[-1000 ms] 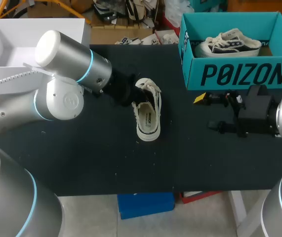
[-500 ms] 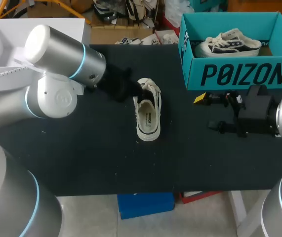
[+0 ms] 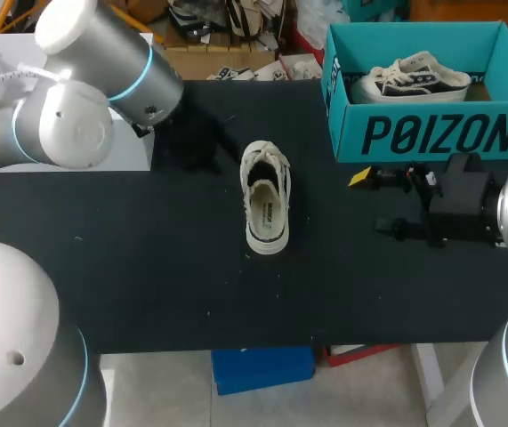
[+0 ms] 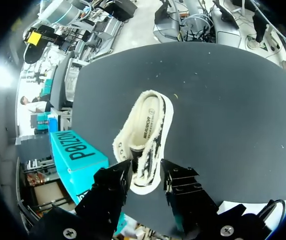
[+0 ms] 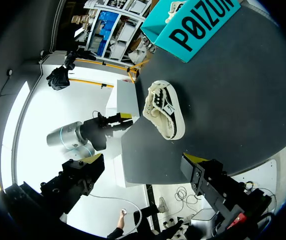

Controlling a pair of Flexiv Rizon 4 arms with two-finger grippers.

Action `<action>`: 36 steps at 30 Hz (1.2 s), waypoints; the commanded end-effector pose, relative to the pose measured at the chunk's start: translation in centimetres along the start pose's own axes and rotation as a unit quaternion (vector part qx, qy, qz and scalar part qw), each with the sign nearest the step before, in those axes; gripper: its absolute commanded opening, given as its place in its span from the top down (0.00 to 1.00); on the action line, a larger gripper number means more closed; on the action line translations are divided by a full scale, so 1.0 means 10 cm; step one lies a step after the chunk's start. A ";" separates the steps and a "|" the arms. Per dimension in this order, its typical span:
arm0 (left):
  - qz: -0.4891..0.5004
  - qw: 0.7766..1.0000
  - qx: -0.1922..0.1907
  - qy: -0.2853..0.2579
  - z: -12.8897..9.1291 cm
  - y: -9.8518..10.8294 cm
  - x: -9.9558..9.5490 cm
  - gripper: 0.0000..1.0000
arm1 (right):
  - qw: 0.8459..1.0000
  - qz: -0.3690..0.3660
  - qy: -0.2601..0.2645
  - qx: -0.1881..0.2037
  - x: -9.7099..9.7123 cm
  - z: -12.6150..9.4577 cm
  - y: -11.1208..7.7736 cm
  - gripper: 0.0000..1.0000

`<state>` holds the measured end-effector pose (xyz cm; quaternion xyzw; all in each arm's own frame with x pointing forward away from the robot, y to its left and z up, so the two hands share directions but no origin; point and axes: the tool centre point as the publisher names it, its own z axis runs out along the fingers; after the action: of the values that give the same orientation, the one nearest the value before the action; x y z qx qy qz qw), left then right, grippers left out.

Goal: Take the shoe out of the shoebox, open the shoe tongue, remove and reinsert the insole, then place the shoe into the shoebox

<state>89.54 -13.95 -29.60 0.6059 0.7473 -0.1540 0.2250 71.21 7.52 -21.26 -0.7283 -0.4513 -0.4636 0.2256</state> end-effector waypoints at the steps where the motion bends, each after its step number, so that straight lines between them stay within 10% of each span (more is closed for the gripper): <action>1: 0.011 0.998 0.007 0.062 0.03 0.07 -0.04 0.68 | 1.000 0.000 -0.001 0.000 0.00 -0.01 0.00 0.00; 36: 0.108 0.982 0.034 0.153 0.63 0.05 0.02 0.69 | 1.000 0.000 -0.001 0.000 0.00 -0.01 0.00 0.00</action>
<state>91.00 -16.75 -34.77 0.7063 0.6978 -0.0621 0.1018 71.21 7.52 -21.26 -0.7283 -0.4513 -0.4636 0.2257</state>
